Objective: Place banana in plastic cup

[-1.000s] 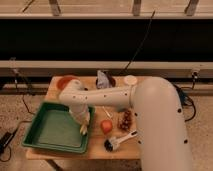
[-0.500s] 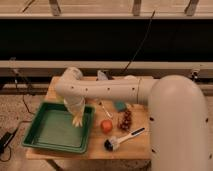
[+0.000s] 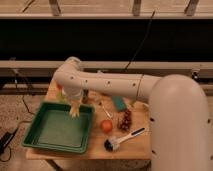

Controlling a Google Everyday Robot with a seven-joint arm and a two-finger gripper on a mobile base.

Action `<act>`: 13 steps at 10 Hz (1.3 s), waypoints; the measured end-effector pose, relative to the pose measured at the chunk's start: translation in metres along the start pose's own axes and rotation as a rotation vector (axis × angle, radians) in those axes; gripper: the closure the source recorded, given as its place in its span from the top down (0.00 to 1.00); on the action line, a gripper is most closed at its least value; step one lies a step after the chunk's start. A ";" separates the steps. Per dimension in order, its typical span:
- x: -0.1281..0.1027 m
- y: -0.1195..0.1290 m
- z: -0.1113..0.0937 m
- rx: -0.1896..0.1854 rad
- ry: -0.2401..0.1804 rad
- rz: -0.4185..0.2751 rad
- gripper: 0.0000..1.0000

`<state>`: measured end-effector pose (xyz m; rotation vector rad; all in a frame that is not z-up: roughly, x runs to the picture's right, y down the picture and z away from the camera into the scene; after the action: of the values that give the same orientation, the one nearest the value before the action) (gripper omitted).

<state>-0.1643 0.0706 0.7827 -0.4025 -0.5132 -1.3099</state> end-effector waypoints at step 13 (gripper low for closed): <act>0.078 -0.089 0.044 0.100 -0.003 -0.042 0.03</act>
<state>-0.2427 0.0128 0.8632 -0.3126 -0.5900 -1.3184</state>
